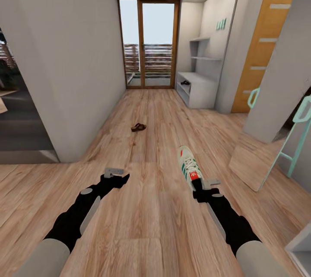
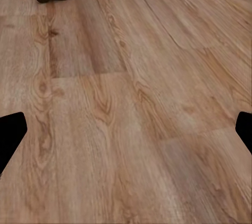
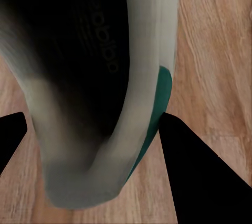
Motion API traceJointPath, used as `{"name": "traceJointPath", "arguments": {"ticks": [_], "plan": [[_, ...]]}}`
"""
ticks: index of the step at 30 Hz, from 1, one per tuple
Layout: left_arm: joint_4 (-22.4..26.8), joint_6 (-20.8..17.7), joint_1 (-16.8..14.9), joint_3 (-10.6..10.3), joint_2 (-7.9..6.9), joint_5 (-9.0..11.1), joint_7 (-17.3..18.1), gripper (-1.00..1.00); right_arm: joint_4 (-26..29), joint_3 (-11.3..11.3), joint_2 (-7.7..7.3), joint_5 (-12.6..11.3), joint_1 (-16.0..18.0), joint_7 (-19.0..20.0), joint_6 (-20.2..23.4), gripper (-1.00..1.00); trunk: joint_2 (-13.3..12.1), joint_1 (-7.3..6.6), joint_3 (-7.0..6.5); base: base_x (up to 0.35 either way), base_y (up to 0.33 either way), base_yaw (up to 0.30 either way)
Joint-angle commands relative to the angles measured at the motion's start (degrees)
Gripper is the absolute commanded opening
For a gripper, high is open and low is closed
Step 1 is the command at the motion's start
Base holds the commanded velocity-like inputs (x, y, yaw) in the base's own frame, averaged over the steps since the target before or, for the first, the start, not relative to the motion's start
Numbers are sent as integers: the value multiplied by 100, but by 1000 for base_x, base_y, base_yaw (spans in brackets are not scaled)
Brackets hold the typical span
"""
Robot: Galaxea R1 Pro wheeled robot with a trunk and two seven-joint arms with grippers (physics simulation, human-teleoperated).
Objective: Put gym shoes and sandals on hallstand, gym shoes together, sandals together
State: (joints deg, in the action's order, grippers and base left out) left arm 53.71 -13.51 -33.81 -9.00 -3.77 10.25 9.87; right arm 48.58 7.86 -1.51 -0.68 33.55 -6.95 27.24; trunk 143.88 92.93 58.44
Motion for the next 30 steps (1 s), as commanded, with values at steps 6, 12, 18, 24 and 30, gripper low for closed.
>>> {"name": "traceJointPath", "arguments": {"ticks": [6,12,18,24,30], "plan": [[8,-38,-2,0,-9,58,-3,100,-4,31,-7,-11,3,-51,36,-100,2,2,6,348,0,0],[8,-38,-2,10,-10,60,-3,100,-7,39,-7,-11,3,-56,36,-100,2,2,6,348,0,0],[8,-38,-2,12,-10,56,-3,100,-6,40,-7,-11,4,-60,36,-100,2,2,-20,348,0,0],[8,-38,-2,12,-10,56,-3,100,-6,40,-7,-11,3,-60,36,-100,2,2,-49,348,0,0],[8,-38,-2,12,-10,56,-3,100,-7,40,-7,-11,4,-60,36,-100,2,2,-53,348,0,0]]}}
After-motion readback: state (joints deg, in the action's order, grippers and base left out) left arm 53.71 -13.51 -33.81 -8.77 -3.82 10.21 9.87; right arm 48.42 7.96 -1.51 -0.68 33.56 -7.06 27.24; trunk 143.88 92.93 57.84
